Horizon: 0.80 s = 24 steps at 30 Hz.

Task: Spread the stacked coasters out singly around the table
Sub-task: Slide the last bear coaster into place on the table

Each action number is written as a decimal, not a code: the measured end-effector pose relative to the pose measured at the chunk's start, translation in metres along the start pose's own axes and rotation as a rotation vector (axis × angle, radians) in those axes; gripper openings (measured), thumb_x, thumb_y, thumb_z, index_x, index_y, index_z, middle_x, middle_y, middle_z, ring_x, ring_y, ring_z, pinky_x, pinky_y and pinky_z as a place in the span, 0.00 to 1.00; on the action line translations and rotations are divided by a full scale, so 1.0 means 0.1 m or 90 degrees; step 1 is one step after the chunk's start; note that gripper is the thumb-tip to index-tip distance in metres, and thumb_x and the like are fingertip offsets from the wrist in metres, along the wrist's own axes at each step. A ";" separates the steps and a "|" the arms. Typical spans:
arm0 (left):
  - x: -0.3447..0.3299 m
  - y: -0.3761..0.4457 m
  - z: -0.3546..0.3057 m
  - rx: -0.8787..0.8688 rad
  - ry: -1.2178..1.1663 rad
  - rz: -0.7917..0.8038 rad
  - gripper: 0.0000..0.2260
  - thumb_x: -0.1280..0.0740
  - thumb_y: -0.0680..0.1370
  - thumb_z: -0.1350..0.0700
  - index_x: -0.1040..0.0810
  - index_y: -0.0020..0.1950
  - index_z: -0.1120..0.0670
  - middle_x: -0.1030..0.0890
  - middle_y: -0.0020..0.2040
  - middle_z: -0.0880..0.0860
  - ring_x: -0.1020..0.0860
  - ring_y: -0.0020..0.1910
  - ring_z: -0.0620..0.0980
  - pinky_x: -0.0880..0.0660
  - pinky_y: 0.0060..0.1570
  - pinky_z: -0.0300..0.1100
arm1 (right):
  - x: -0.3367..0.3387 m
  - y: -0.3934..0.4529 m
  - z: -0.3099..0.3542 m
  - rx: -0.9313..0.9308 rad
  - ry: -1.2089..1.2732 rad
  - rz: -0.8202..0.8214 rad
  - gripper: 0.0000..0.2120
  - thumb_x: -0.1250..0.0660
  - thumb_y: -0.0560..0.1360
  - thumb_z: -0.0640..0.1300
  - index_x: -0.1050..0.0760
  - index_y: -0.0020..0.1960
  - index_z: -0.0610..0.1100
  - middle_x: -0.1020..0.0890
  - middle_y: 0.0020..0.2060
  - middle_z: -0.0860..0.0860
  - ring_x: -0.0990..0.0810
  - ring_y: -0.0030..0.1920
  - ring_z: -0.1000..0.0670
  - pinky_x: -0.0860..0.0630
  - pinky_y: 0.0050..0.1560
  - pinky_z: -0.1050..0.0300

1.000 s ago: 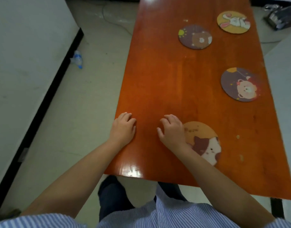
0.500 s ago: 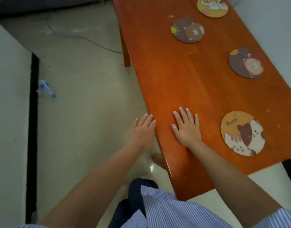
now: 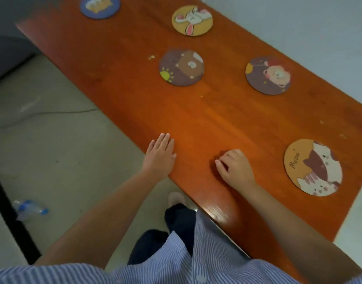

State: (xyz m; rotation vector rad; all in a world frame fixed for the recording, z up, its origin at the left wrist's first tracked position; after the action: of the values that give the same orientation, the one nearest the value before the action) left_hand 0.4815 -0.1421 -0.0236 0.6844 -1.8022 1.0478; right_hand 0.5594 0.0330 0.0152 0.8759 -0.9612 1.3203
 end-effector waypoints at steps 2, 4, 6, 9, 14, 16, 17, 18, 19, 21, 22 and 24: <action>0.19 0.20 0.24 -0.013 0.020 0.004 0.23 0.50 0.80 0.50 0.49 0.74 0.56 0.50 0.77 0.55 0.55 0.76 0.52 0.53 0.74 0.51 | -0.02 0.35 0.13 -0.028 0.020 0.003 0.11 0.35 0.73 0.42 0.19 0.38 0.35 0.17 0.37 0.40 0.19 0.42 0.40 0.24 0.49 0.48; 0.37 0.44 0.48 -0.035 0.044 0.004 0.23 0.50 0.80 0.50 0.48 0.74 0.55 0.49 0.77 0.55 0.54 0.76 0.53 0.52 0.74 0.51 | -0.08 0.71 0.26 -0.042 0.029 -0.005 0.09 0.34 0.74 0.40 0.19 0.41 0.34 0.17 0.41 0.39 0.20 0.46 0.39 0.25 0.53 0.47; 0.57 0.72 0.72 -0.071 0.080 0.003 0.24 0.51 0.80 0.49 0.48 0.74 0.55 0.49 0.77 0.55 0.54 0.76 0.53 0.52 0.74 0.50 | -0.15 1.08 0.34 -0.078 0.038 -0.006 0.09 0.34 0.75 0.40 0.20 0.46 0.34 0.17 0.45 0.38 0.21 0.51 0.39 0.27 0.56 0.48; 0.85 1.19 1.03 -0.138 0.123 0.008 0.24 0.51 0.80 0.47 0.48 0.74 0.56 0.49 0.77 0.56 0.54 0.76 0.53 0.52 0.74 0.50 | -0.19 1.62 0.36 -0.199 0.080 -0.036 0.12 0.35 0.75 0.43 0.22 0.52 0.35 0.20 0.51 0.37 0.24 0.56 0.38 0.30 0.59 0.48; 1.16 1.88 1.51 -0.214 0.143 0.034 0.25 0.51 0.80 0.47 0.49 0.74 0.56 0.50 0.77 0.56 0.54 0.76 0.53 0.52 0.74 0.50 | -0.21 2.40 0.50 -0.328 0.034 -0.064 0.21 0.33 0.73 0.48 0.28 0.62 0.40 0.25 0.60 0.41 0.30 0.61 0.39 0.29 0.60 0.45; 1.21 2.07 1.69 -0.246 0.156 0.057 0.26 0.51 0.80 0.46 0.49 0.74 0.55 0.50 0.77 0.56 0.55 0.76 0.53 0.52 0.74 0.50 | -0.29 2.64 0.57 -0.338 -0.006 -0.011 0.22 0.33 0.73 0.48 0.29 0.64 0.41 0.27 0.62 0.43 0.31 0.64 0.40 0.28 0.60 0.44; 1.22 2.15 1.77 -0.265 0.165 0.066 0.26 0.51 0.80 0.45 0.50 0.74 0.55 0.51 0.77 0.55 0.55 0.76 0.52 0.53 0.74 0.49 | -0.33 2.72 0.58 -0.353 -0.026 0.019 0.21 0.34 0.74 0.48 0.30 0.64 0.41 0.28 0.63 0.43 0.32 0.65 0.41 0.28 0.61 0.44; 1.22 2.21 1.84 -0.288 0.176 0.072 0.26 0.51 0.80 0.45 0.51 0.75 0.54 0.52 0.78 0.55 0.56 0.76 0.52 0.54 0.74 0.49 | -0.37 2.77 0.58 -0.366 -0.051 0.045 0.20 0.35 0.75 0.48 0.29 0.64 0.40 0.28 0.63 0.43 0.33 0.66 0.40 0.29 0.61 0.44; 1.21 2.25 1.89 -0.314 0.187 0.078 0.26 0.52 0.79 0.44 0.52 0.75 0.53 0.53 0.78 0.54 0.56 0.76 0.52 0.55 0.74 0.49 | -0.39 2.80 0.59 -0.373 -0.080 0.064 0.18 0.37 0.77 0.47 0.29 0.63 0.39 0.28 0.63 0.42 0.33 0.66 0.40 0.28 0.60 0.44; 1.19 2.29 1.97 -0.360 0.195 0.084 0.26 0.52 0.79 0.44 0.52 0.75 0.52 0.53 0.78 0.53 0.56 0.76 0.50 0.56 0.74 0.49 | -0.40 2.82 0.62 -0.367 -0.134 0.089 0.13 0.40 0.78 0.41 0.28 0.60 0.36 0.27 0.61 0.39 0.32 0.64 0.39 0.26 0.54 0.43; 1.19 2.29 1.99 -0.374 0.188 0.080 0.26 0.52 0.79 0.44 0.52 0.75 0.52 0.52 0.78 0.52 0.56 0.76 0.50 0.56 0.74 0.49 | -0.40 2.82 0.65 -0.357 -0.155 0.096 0.11 0.42 0.77 0.36 0.28 0.58 0.35 0.26 0.59 0.37 0.30 0.62 0.38 0.24 0.49 0.43; 1.19 2.29 2.01 -0.390 0.172 0.071 0.26 0.51 0.79 0.43 0.50 0.75 0.52 0.50 0.78 0.52 0.55 0.76 0.50 0.56 0.74 0.49 | -0.40 2.83 0.72 -0.329 -0.198 0.119 0.12 0.43 0.75 0.31 0.29 0.57 0.33 0.26 0.56 0.35 0.28 0.59 0.37 0.24 0.42 0.45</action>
State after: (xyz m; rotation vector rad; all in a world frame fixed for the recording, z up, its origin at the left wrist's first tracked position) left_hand 0.1625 -0.2087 -0.0453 0.0663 -1.7976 0.5662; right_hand 0.2720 -0.0304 -0.0009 0.6057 -1.5746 1.0250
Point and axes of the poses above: each hand's wrist, its own y-axis towards the middle knuckle, its own x-axis out of the back of the hand, z = x × y, the point moved 9 cm from there along y, towards the middle knuckle
